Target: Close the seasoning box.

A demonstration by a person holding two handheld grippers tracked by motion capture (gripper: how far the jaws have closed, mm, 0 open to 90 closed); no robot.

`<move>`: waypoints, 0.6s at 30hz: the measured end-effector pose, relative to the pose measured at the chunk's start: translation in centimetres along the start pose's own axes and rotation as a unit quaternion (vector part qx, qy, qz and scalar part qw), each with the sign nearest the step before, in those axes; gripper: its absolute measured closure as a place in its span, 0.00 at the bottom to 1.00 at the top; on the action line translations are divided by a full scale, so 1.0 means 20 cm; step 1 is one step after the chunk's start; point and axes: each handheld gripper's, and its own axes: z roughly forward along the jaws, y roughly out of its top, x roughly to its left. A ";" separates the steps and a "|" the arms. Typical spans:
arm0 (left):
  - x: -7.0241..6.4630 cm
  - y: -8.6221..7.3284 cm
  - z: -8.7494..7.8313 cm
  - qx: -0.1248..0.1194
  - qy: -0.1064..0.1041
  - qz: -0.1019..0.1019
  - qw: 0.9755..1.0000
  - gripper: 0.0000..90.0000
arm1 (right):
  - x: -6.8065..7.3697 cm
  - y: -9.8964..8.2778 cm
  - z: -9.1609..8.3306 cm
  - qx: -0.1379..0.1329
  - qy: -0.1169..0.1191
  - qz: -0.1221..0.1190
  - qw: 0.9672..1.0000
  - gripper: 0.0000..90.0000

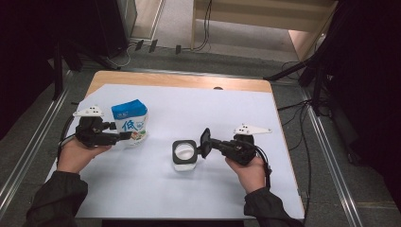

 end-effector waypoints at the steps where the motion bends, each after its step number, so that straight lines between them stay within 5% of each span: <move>1: 0.00 -0.01 -0.01 0.005 0.001 -0.002 1.000 0.43 | 0.00 0.00 0.00 -0.001 0.001 -0.002 1.000 1.00; 11: -0.01 -0.10 -0.03 0.000 0.005 -0.004 1.000 0.42 | 0.03 0.04 0.01 -0.014 0.011 -0.003 1.000 1.00; 14: -0.03 -0.11 -0.04 -0.007 0.025 -0.009 1.000 0.41 | 0.03 0.05 0.02 -0.014 0.009 -0.007 1.000 1.00; 18: -0.04 -0.13 -0.05 -0.006 0.027 -0.007 1.000 0.41 | 0.03 0.05 0.02 -0.015 0.012 -0.006 1.000 1.00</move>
